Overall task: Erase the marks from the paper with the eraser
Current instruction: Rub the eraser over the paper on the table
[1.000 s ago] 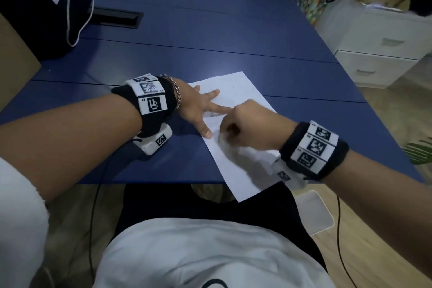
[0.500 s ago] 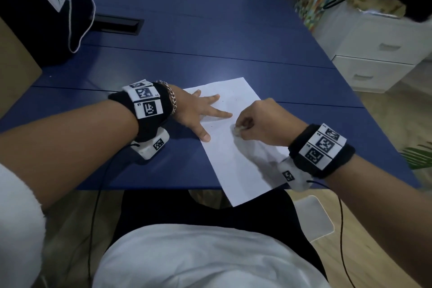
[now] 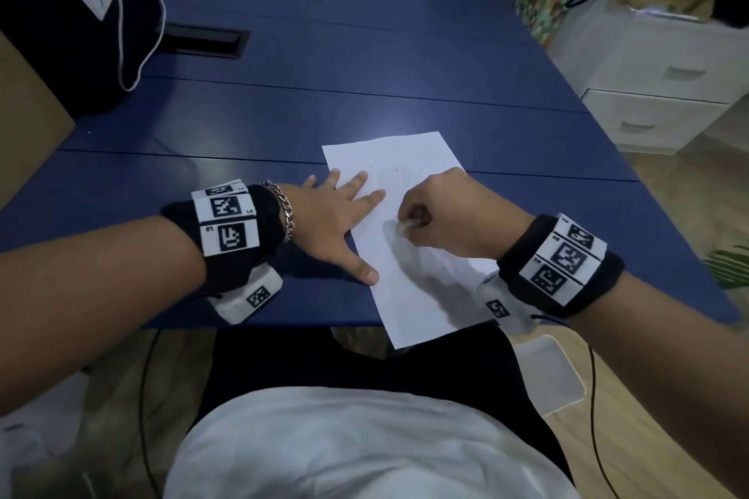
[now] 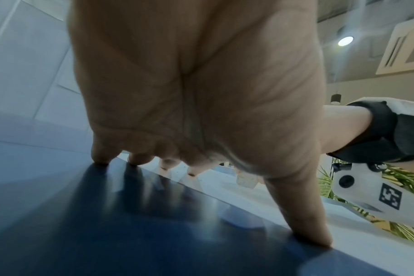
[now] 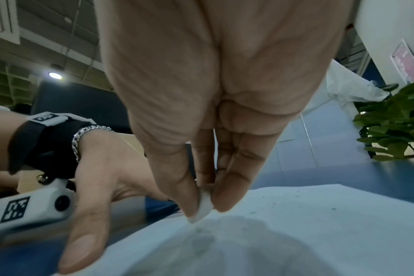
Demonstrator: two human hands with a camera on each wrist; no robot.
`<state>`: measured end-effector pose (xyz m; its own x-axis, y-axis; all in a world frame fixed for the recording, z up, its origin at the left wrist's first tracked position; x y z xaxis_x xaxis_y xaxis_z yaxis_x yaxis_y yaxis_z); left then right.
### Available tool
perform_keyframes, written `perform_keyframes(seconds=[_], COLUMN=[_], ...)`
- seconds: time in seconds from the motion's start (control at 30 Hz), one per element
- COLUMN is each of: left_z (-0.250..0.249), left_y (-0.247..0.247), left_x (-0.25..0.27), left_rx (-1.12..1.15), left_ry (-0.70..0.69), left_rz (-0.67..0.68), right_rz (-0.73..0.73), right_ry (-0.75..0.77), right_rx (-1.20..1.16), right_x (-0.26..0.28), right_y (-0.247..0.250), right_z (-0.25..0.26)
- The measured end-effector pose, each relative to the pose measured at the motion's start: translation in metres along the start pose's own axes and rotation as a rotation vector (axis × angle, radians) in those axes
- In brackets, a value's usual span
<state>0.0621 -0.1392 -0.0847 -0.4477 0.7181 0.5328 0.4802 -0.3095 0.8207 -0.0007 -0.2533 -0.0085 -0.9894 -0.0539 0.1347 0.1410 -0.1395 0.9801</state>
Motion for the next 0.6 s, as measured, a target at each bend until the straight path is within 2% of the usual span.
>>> perform_keyframes(seconds=[0.17, 0.27, 0.33, 0.47, 0.5, 0.6], left_z=[0.005, 0.006, 0.006, 0.004, 0.004, 0.005], left_y=[-0.006, -0.008, -0.008, -0.007, -0.007, -0.007], left_x=[-0.005, -0.006, -0.006, -0.006, -0.006, -0.004], left_rx=[0.01, 0.013, 0.008, -0.011, -0.012, -0.003], left_ry=[0.017, 0.017, 0.024, 0.04, 0.045, 0.052], left_rz=[0.025, 0.032, 0.026, 0.019, 0.017, 0.019], right_rz=[-0.027, 0.032, 0.081, -0.008, -0.023, 0.022], right_ry=[-0.047, 0.089, 0.128, -0.033, -0.032, 0.116], right_rx=[0.03, 0.11, 0.127, 0.05, 0.048, 0.109], right_x=[-0.001, 0.013, 0.015, 0.0, 0.0, 0.009], right_y=[-0.005, -0.015, -0.017, 0.001, 0.001, -0.012], right_z=[0.001, 0.033, 0.037, -0.002, 0.0, 0.033])
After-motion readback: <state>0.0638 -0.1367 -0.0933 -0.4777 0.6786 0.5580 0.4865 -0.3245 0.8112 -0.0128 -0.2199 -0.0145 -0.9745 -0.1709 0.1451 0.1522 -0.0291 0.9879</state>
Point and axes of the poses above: each hand's wrist, its own x-axis away from the middle knuckle, its own y-axis out of the back of the hand, z = x × y, the point moved 10 cm from there along -x, towards the middle knuckle, and after that the axes turned 8 degrees about x, right-handed, at the moved point
